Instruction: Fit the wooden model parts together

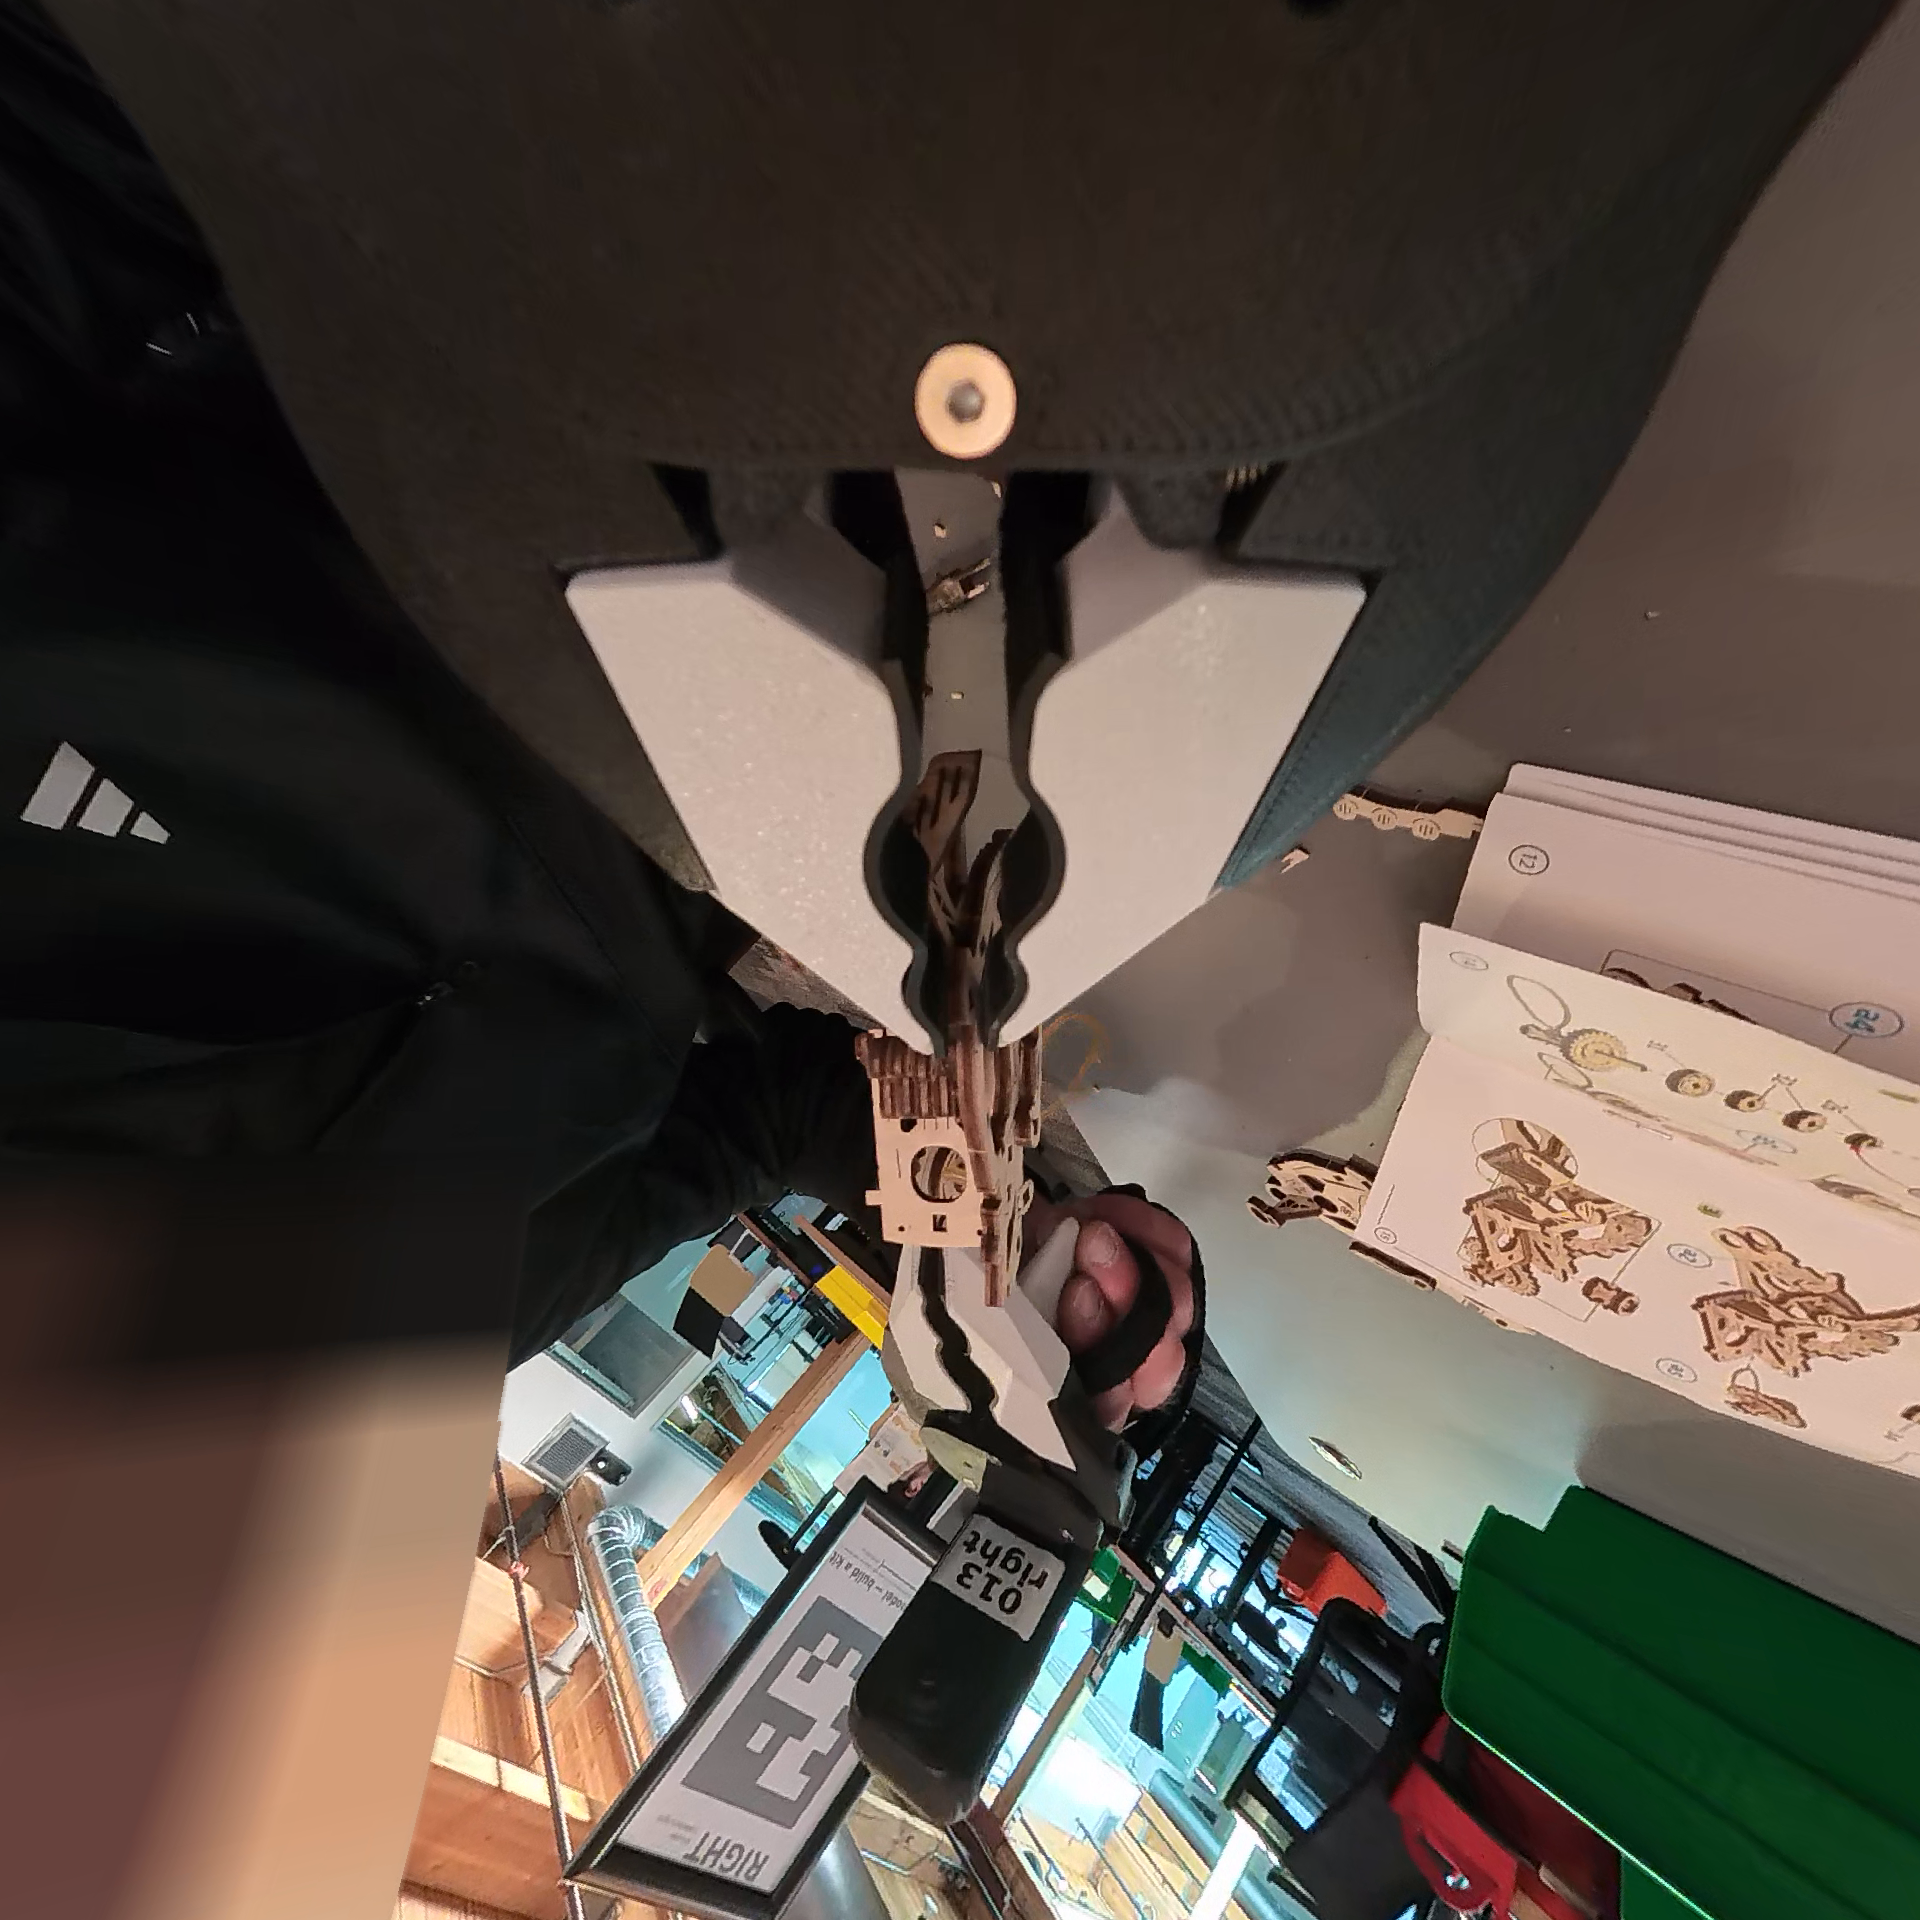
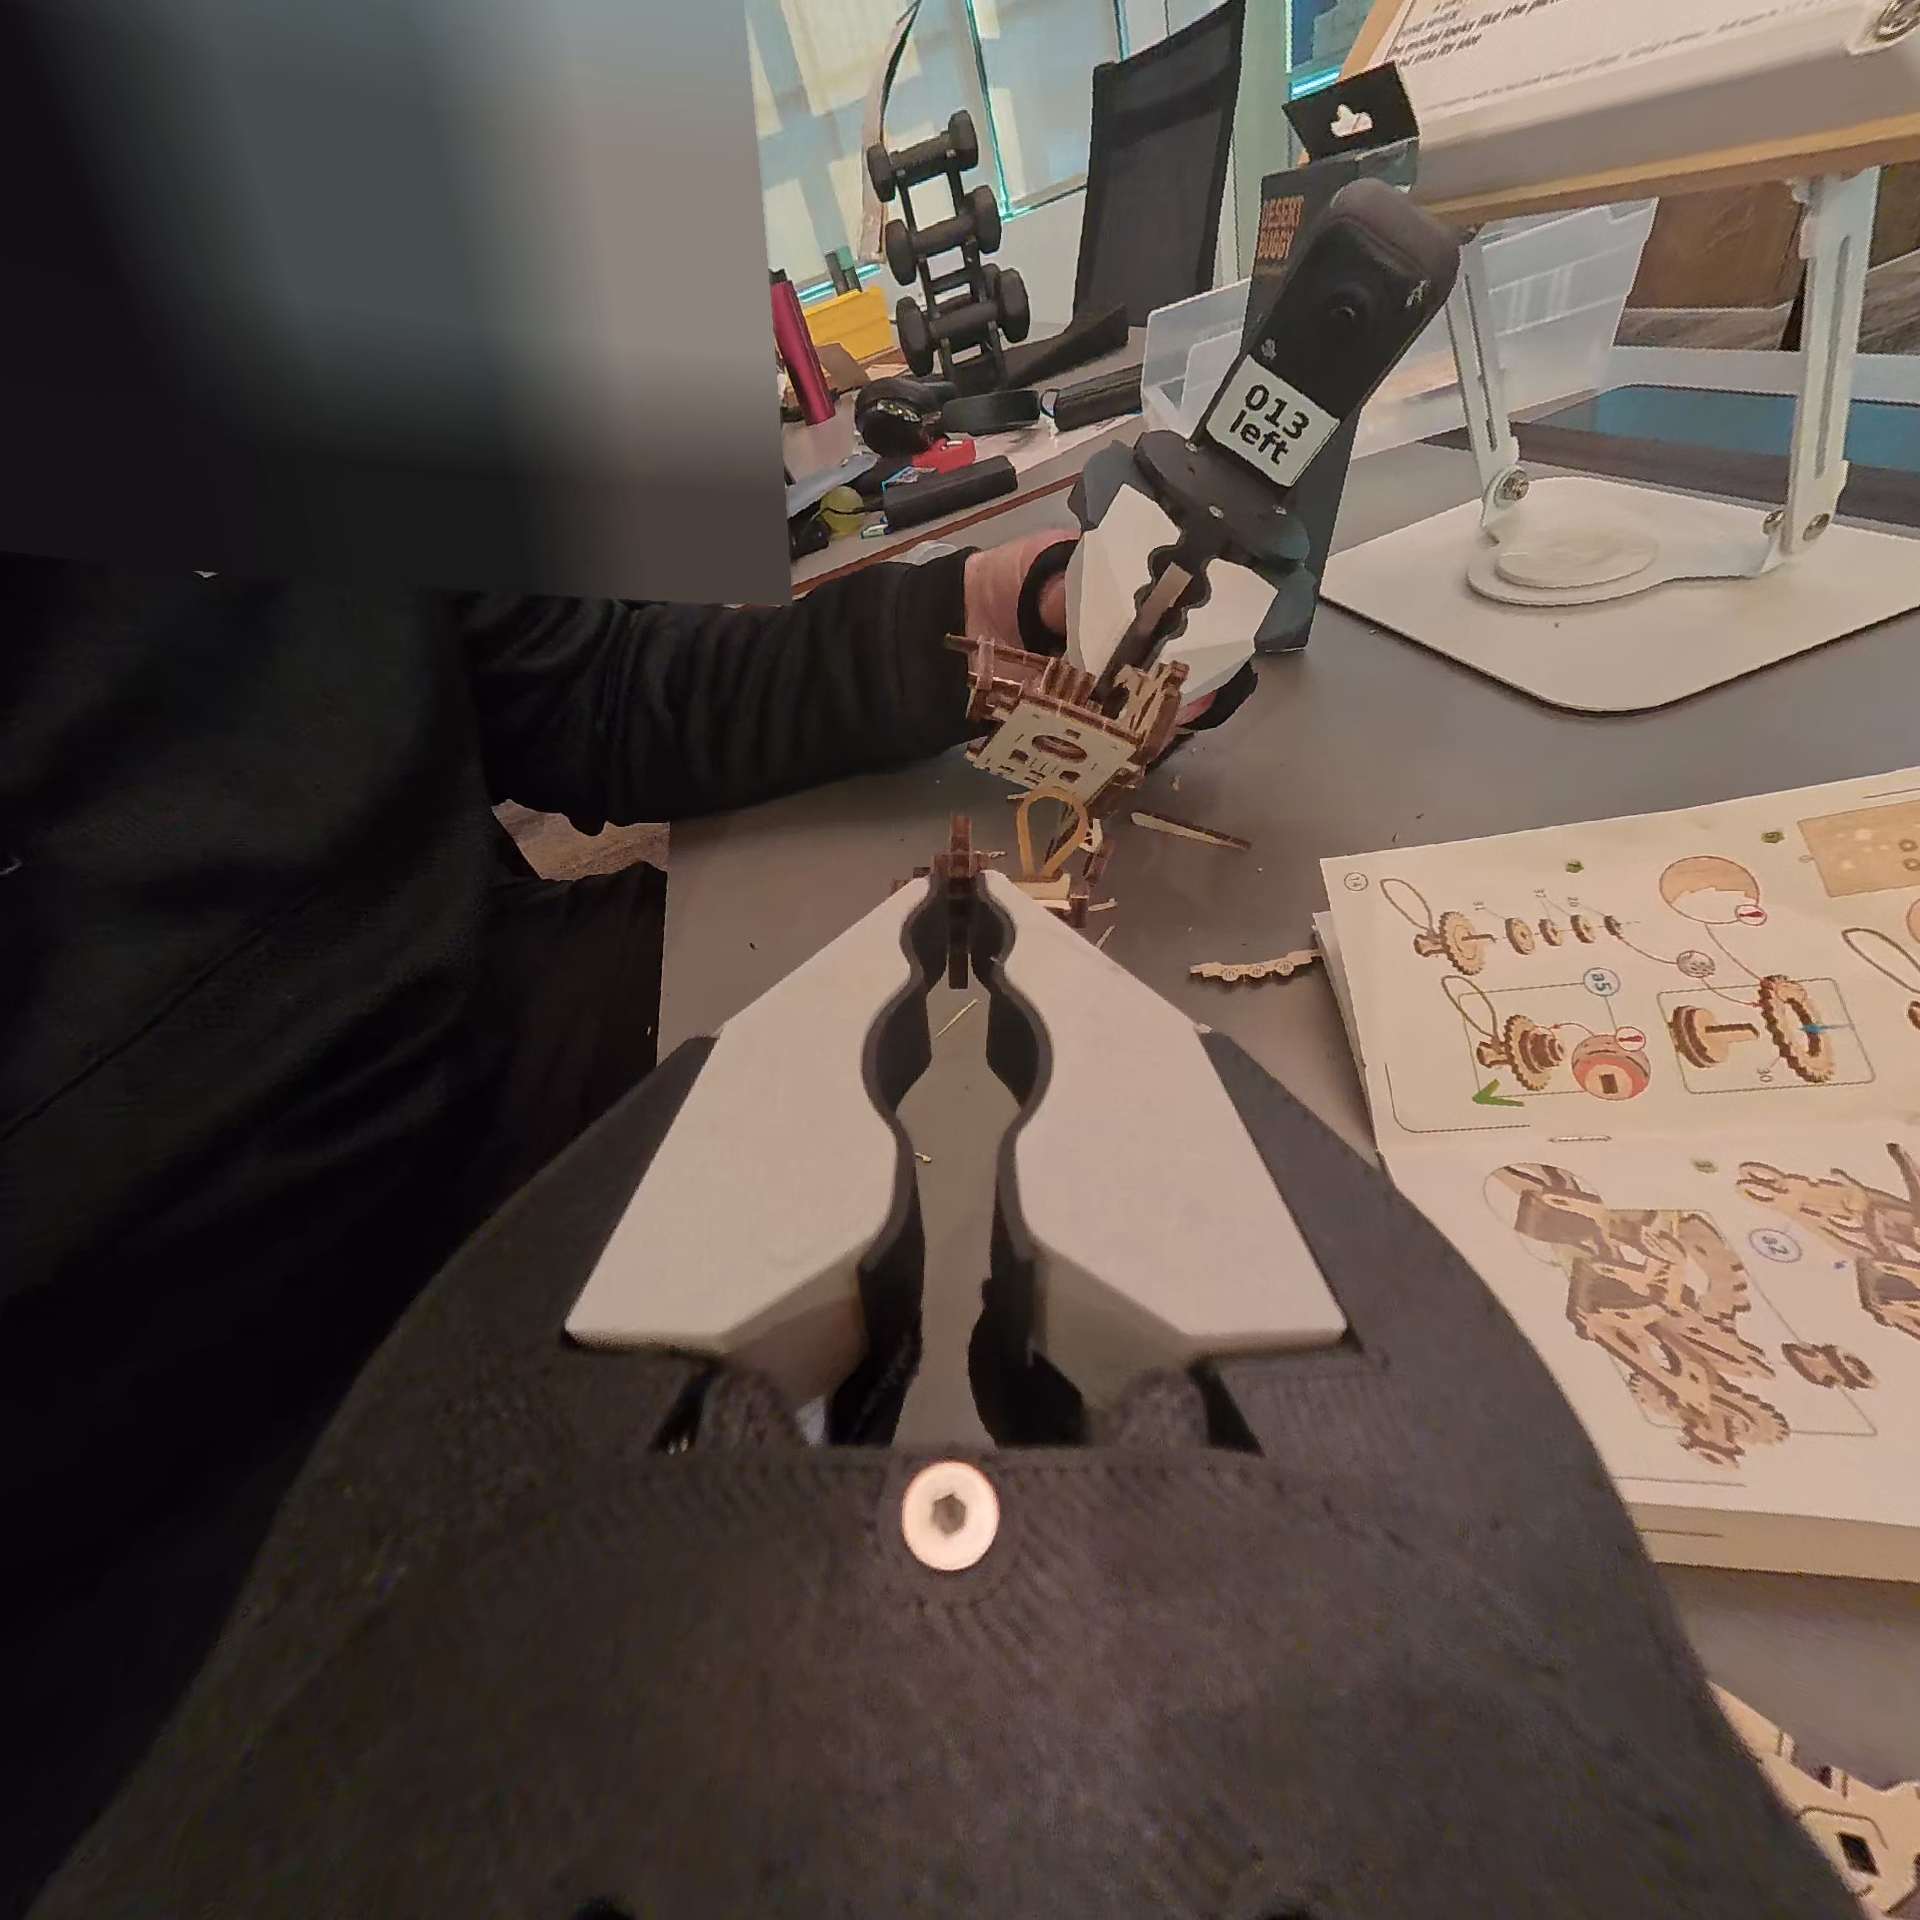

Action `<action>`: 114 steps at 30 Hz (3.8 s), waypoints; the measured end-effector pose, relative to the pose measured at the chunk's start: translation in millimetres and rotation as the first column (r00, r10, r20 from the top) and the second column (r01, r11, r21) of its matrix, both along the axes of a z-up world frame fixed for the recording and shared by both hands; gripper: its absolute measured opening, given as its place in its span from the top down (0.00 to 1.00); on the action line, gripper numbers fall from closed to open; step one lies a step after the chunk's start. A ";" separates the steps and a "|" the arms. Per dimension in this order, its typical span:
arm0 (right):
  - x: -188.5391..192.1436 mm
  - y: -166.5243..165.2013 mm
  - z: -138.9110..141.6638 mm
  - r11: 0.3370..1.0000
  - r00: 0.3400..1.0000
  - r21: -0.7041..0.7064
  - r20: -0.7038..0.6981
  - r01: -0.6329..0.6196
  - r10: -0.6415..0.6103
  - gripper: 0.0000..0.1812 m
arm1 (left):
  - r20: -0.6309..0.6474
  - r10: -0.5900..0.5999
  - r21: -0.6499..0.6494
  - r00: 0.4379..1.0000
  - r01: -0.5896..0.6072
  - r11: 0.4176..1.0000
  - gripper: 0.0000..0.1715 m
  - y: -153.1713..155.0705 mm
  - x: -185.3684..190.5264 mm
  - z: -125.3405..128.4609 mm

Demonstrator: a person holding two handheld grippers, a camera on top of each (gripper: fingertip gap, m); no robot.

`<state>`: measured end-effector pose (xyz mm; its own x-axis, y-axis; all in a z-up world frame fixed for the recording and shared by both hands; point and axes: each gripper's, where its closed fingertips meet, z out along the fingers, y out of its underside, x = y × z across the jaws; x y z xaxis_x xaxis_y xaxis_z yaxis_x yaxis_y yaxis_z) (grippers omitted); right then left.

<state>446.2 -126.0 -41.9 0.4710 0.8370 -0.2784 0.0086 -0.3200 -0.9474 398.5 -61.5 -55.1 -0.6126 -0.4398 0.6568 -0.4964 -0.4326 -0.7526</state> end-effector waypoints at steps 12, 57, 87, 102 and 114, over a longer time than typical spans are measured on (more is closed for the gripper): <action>1.7 0.9 -6.7 1.000 1.000 -0.012 -0.004 0.001 -0.001 1.00 | -0.012 -0.001 0.010 1.000 0.001 1.000 0.98 -0.5 0.7 -3.1; 22.8 2.9 -12.1 1.000 0.981 -0.030 -0.193 0.008 -0.013 1.00 | -0.036 -0.002 0.035 0.999 0.003 0.999 0.98 -3.5 2.5 -7.7; -13.9 0.1 -5.3 0.999 0.914 0.042 0.405 -0.026 0.007 1.00 | -0.161 0.078 0.289 0.984 -0.029 0.957 0.98 -2.4 8.3 -38.7; -34.2 3.8 -32.3 0.993 0.845 -0.093 0.524 -0.068 0.107 1.00 | -0.222 0.111 0.538 0.969 0.026 0.843 0.98 -19.9 10.8 -54.5; -40.4 10.1 -46.1 0.987 0.789 -0.148 0.600 -0.056 0.135 1.00 | -0.229 0.105 0.564 0.968 0.044 0.825 0.98 -25.2 10.2 -55.3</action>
<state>405.8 -115.9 -88.0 0.4949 0.8669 -0.0603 0.6046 -0.3933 -0.6927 408.7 -86.7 -110.4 -0.4496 -0.7919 0.4132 -0.6858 0.0096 -0.7277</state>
